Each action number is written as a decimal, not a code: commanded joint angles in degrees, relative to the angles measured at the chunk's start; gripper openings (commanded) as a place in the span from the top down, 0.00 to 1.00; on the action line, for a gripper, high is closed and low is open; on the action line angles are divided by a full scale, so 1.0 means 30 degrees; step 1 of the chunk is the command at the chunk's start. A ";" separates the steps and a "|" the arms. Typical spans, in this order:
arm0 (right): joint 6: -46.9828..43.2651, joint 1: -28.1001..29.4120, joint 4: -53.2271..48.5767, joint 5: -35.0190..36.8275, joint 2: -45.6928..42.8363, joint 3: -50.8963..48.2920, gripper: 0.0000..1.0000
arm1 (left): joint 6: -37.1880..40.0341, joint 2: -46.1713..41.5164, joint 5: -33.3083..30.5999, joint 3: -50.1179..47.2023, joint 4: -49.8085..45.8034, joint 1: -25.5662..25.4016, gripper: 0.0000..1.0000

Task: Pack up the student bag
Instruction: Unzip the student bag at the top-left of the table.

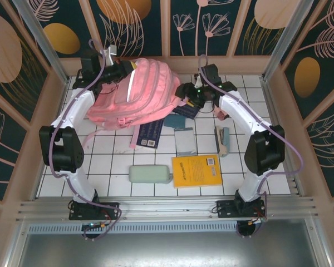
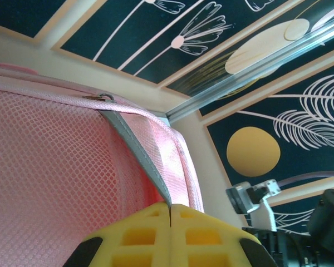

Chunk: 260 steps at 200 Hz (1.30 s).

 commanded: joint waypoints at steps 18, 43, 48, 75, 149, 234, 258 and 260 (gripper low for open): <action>0.1318 0.0041 0.4579 -0.2577 -0.0324 -0.0847 0.32 | -0.0424 -0.0908 0.1145 0.0272 0.3470 -0.0256 1.00; 0.2750 0.0070 0.7310 -0.3953 -0.0282 -0.1382 0.39 | -0.0462 -0.0839 0.1193 0.0160 0.3491 -0.0442 1.00; 0.3079 0.0124 0.7848 -0.4217 -0.0320 -0.1517 0.46 | -0.0396 -0.0810 0.1173 0.0147 0.3437 -0.0464 1.00; 0.3474 0.0673 0.8510 -0.3817 -0.0969 -0.1518 0.97 | 0.0289 -0.0812 -0.0191 -0.0023 0.1824 -0.0527 0.97; 0.3346 0.0367 0.6368 -0.3207 -0.1357 -0.0367 1.00 | 0.3847 -0.8386 -0.8300 -0.6827 -0.2096 -0.0578 0.44; 0.3117 0.0353 0.4307 -0.3806 -0.0353 0.2402 1.00 | 0.5807 -1.1029 -0.4570 -1.2891 -0.4769 -0.1464 0.53; 0.3155 0.0439 0.4264 -0.3987 -0.0374 0.2592 1.00 | 0.6057 -1.0452 -0.4940 -1.2921 -0.4715 -0.1464 0.49; 0.3171 0.0429 0.4263 -0.3987 -0.0361 0.2611 1.00 | 0.6100 -1.0410 -0.4969 -1.2929 -0.4718 -0.1479 0.49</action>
